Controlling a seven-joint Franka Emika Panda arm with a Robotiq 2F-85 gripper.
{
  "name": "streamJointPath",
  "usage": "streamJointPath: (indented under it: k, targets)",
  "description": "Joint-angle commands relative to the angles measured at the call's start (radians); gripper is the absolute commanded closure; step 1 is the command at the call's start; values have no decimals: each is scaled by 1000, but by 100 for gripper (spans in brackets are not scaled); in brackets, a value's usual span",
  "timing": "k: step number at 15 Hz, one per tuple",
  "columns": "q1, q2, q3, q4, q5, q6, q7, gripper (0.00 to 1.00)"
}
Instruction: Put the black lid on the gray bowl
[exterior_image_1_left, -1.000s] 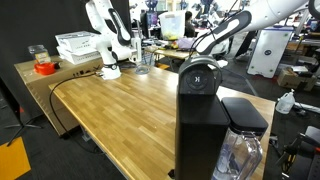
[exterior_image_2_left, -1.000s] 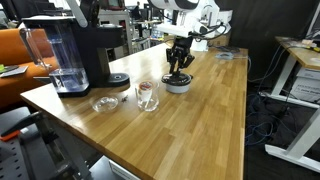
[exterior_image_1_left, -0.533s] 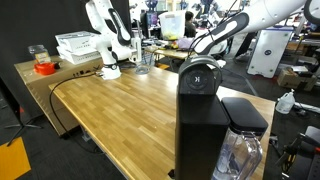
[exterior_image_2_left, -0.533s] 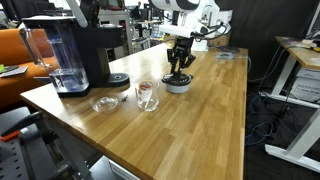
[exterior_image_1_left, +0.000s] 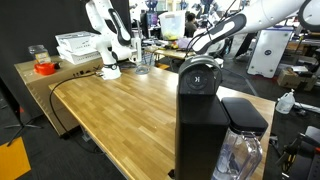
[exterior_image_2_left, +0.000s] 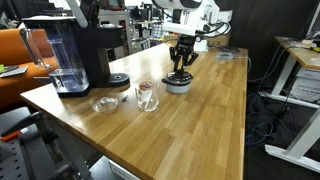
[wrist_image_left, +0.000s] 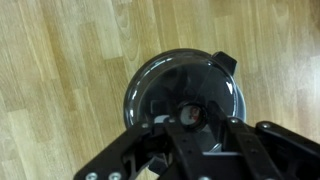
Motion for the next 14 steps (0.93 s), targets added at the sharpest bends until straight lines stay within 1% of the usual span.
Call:
streamJointPath:
  k: [1, 10, 14]
  targets:
    - [-8, 42, 14, 82, -15, -67, -29, 92]
    - [9, 127, 30, 213, -22, -133, -68, 92]
    - [6, 145, 27, 245, -22, -154, -69, 92]
